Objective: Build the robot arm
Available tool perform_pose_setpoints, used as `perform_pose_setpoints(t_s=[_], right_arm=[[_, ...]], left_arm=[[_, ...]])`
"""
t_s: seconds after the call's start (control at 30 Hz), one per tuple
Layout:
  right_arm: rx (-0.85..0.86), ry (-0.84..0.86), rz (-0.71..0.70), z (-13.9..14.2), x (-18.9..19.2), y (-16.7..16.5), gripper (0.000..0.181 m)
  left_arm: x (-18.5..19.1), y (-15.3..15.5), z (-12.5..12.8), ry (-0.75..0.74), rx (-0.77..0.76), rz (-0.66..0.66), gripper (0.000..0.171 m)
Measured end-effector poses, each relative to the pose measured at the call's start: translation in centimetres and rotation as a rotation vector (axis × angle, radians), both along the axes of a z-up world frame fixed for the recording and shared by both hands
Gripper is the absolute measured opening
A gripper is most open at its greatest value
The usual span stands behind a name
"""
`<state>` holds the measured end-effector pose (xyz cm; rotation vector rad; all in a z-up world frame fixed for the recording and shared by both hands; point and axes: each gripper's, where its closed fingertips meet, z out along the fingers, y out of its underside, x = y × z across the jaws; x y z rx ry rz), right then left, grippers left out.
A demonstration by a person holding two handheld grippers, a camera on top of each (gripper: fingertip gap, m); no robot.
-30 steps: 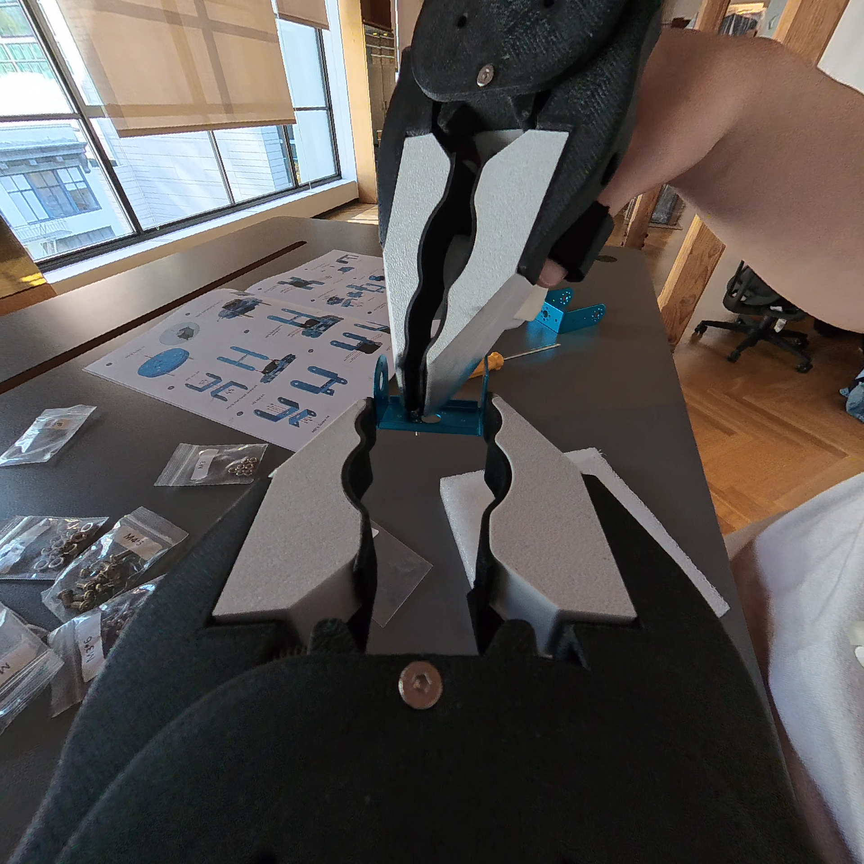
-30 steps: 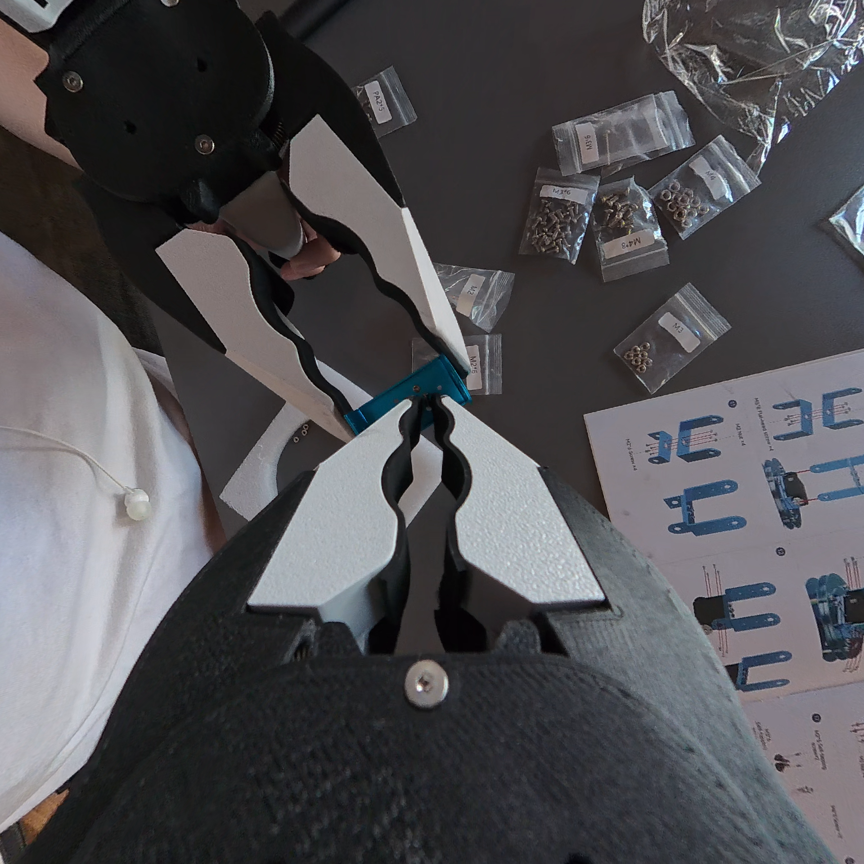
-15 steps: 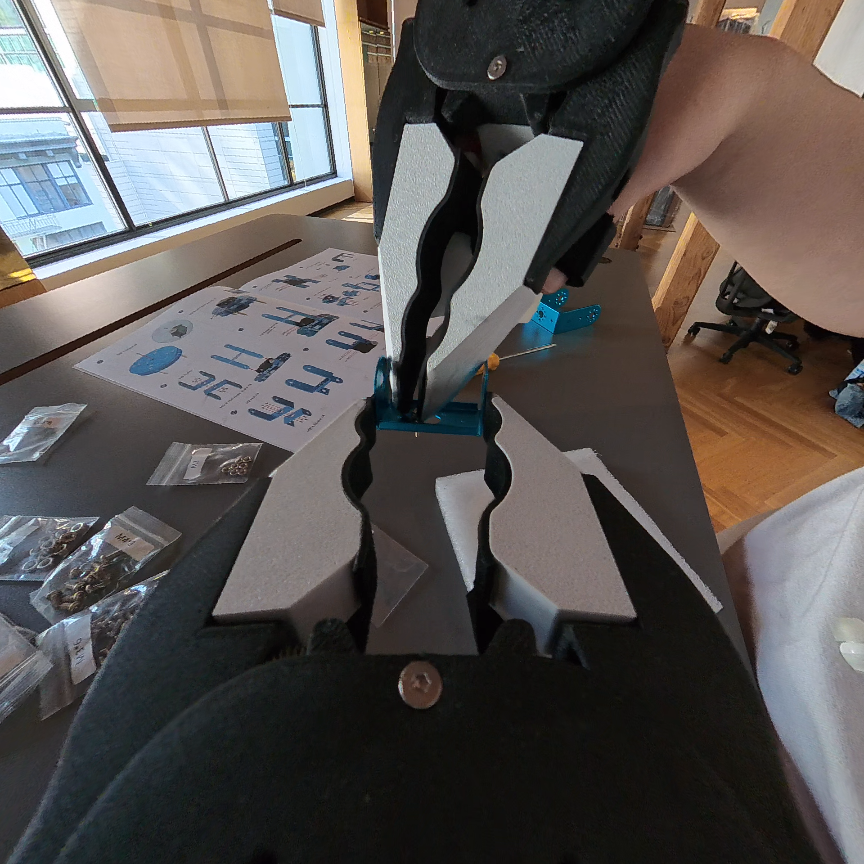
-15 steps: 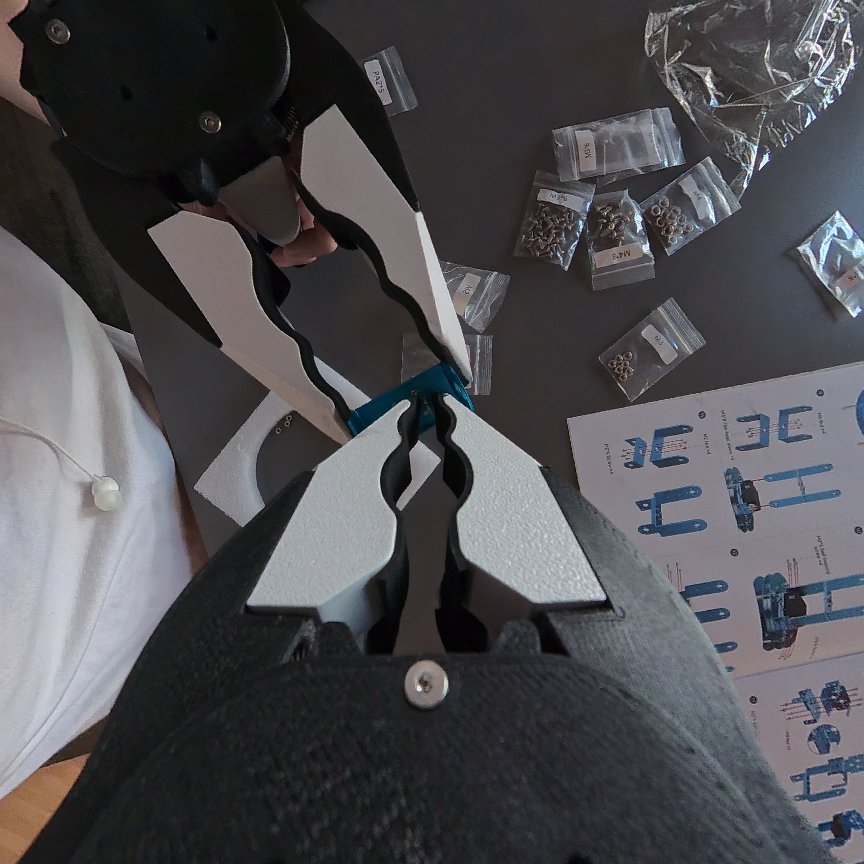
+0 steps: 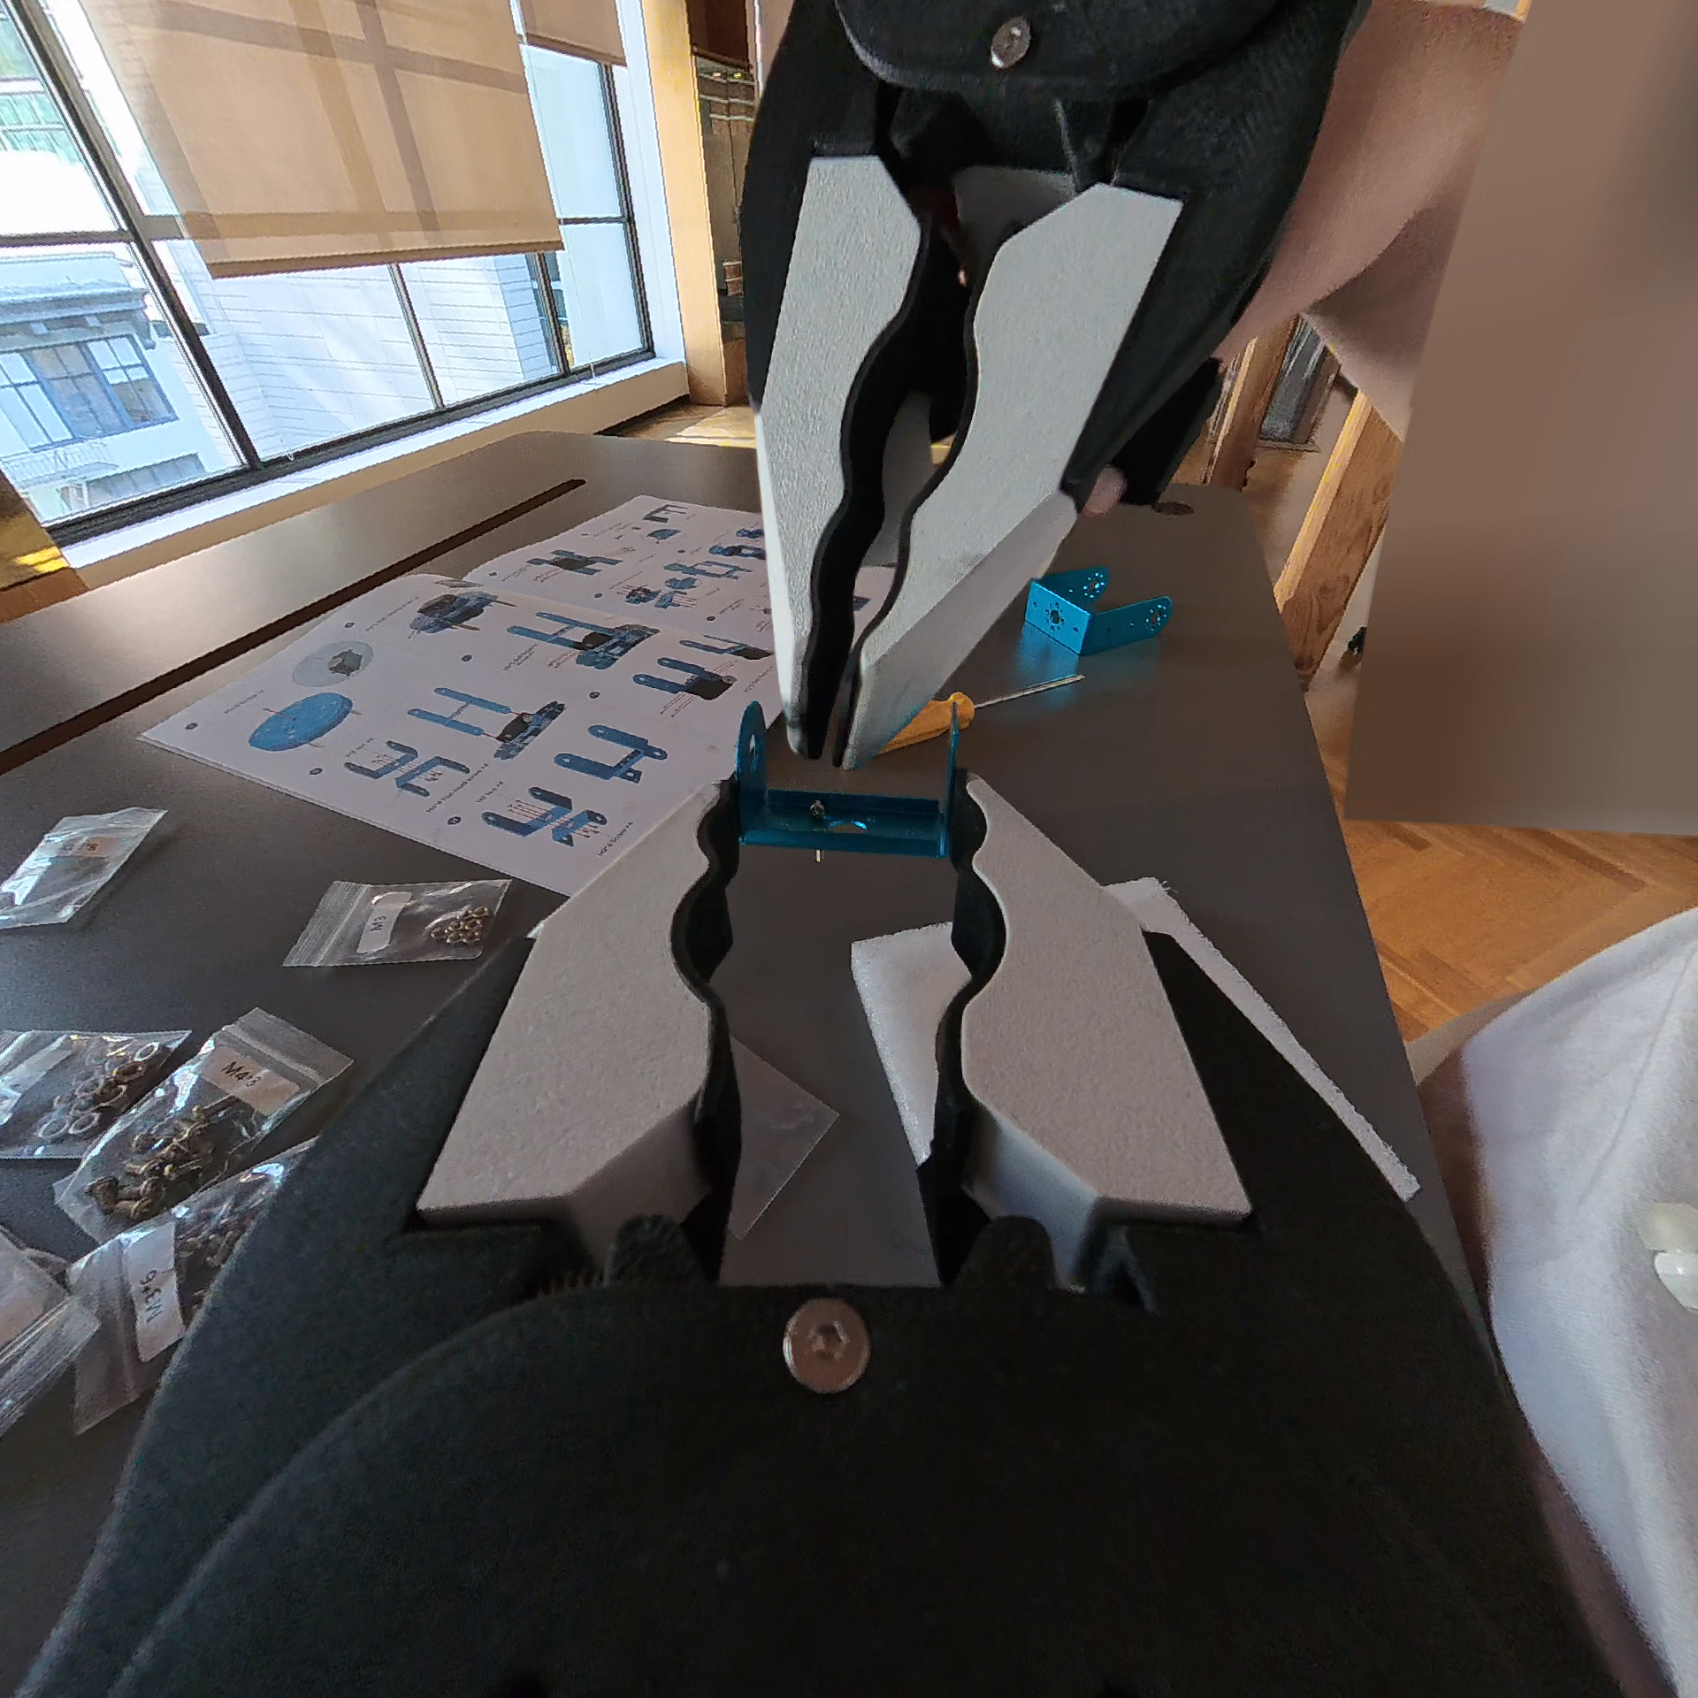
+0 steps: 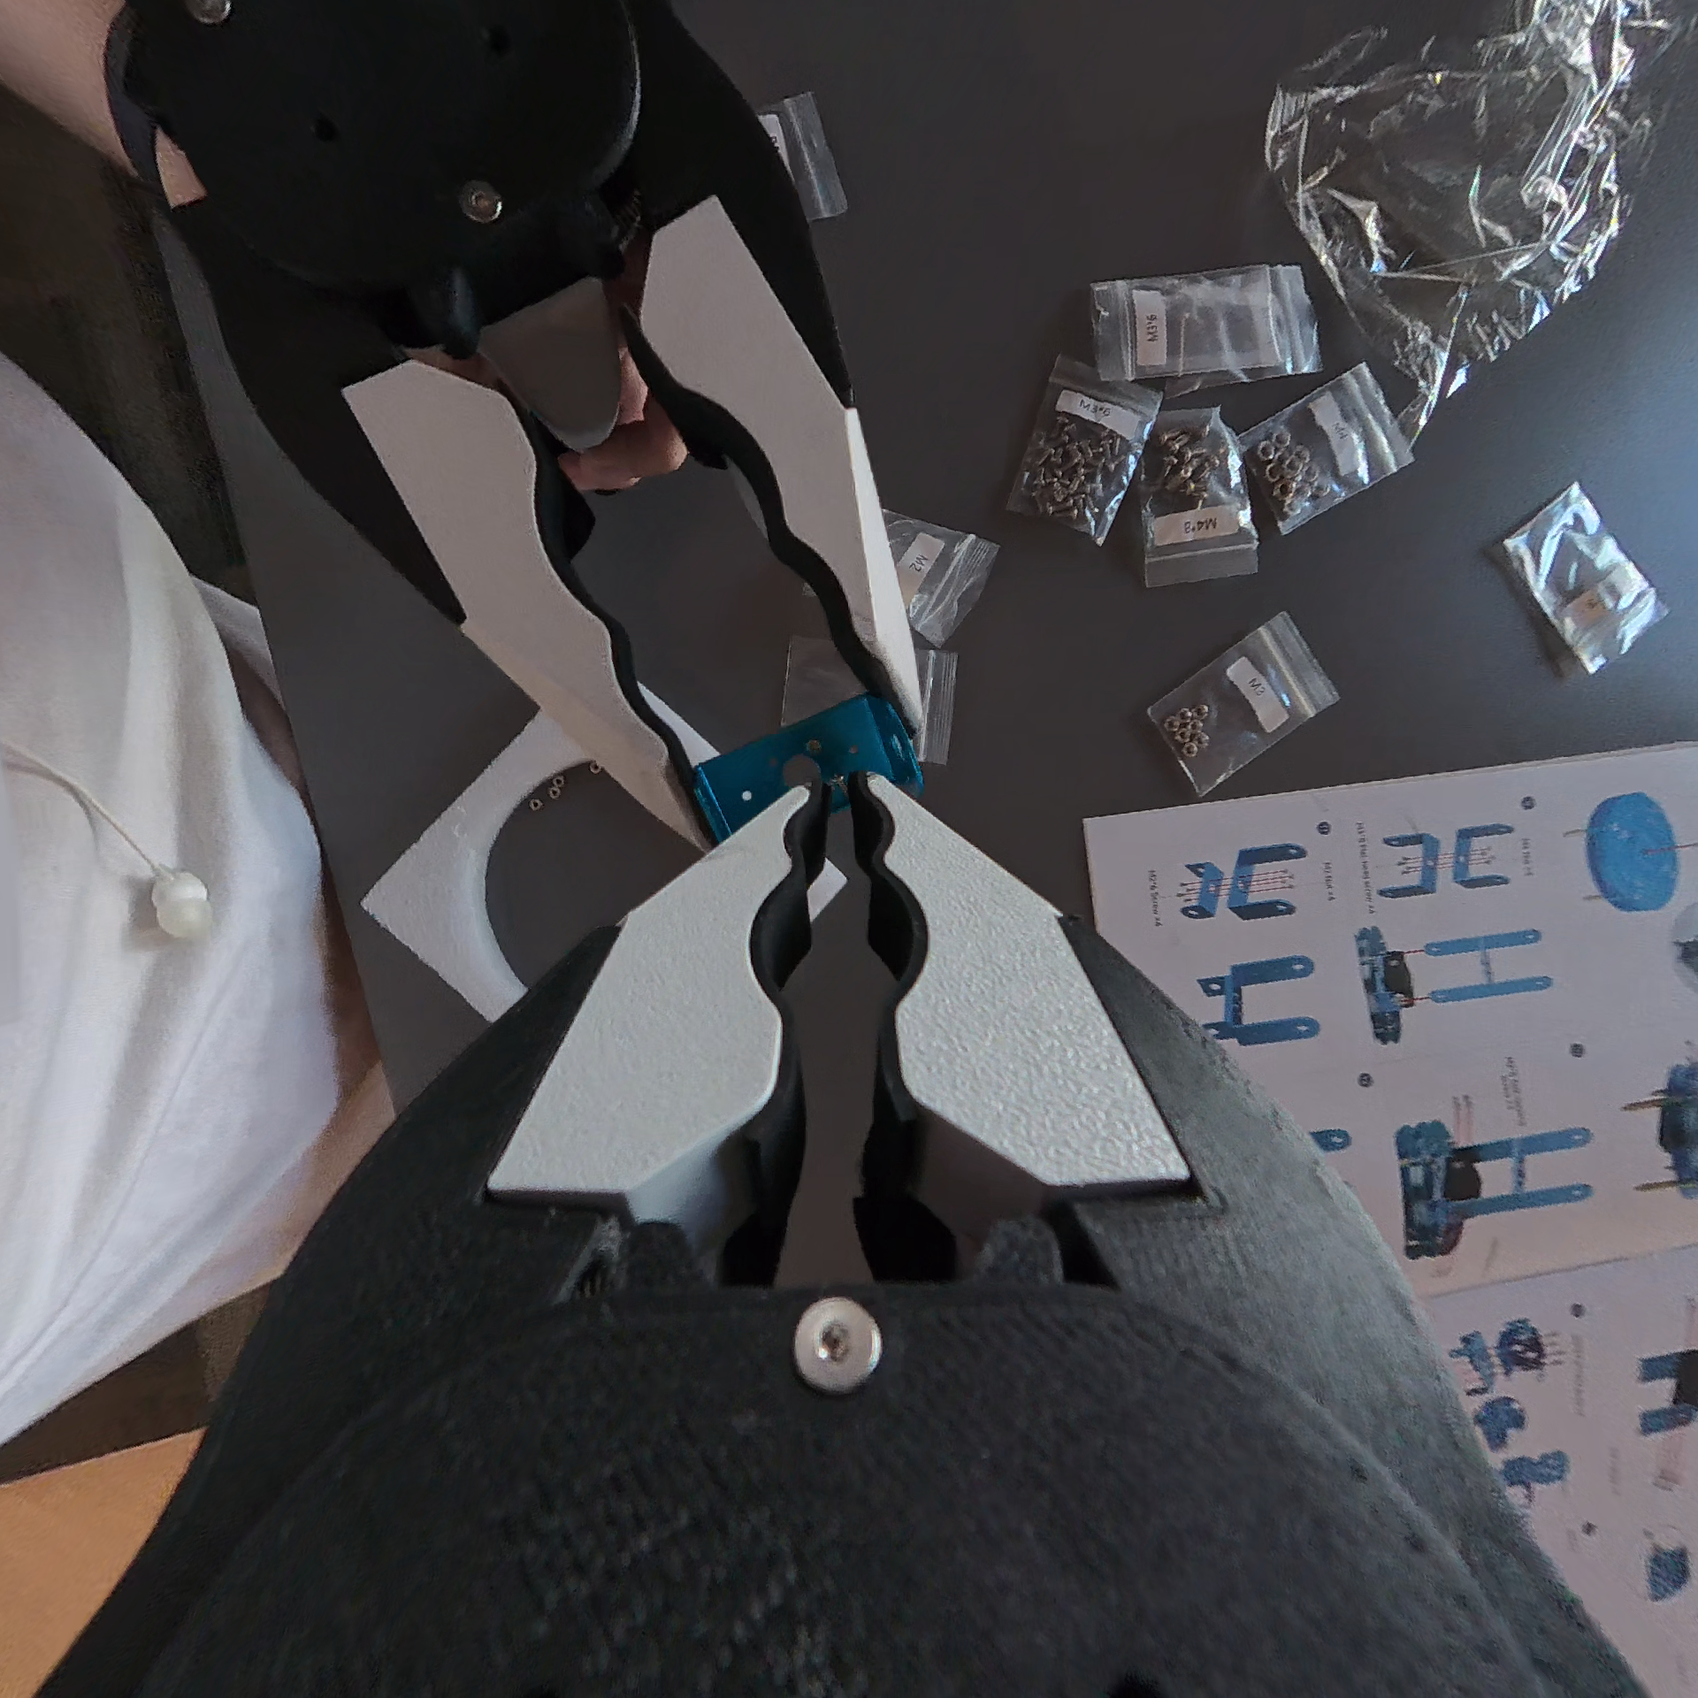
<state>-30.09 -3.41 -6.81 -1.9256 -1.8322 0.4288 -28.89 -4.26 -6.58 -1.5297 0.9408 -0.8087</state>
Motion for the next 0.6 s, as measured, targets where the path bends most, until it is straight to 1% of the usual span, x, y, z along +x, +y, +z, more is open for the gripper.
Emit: perform_pose_setpoints(t_s=[0.13, 0.27, 0.37, 0.43, 0.6], right_arm=[[0.013, -0.037, 0.037, 0.1, 0.1, -0.3, 0.006], [0.095, -0.140, 0.120, -0.7, 0.4, -0.2, 0.006], [0.121, -0.202, 0.166, -1.0, 0.6, -0.2, 0.006], [0.113, -0.209, 0.202, -1.2, 0.4, -0.6, 0.006], [0.140, -0.244, 0.231, -1.1, 0.3, -0.6, 0.006]], left_arm=[[0.1, -0.1, -0.1, 0.006, 0.002, -0.004, 0.045], [0.3, -0.3, -0.2, 0.016, 0.010, -0.013, 0.045], [0.4, -0.4, -0.2, 0.019, 0.011, -0.019, 0.045], [0.4, -0.5, -0.2, 0.018, 0.009, -0.022, 0.045], [0.4, -0.5, -0.1, 0.015, 0.012, -0.025, 0.045]])
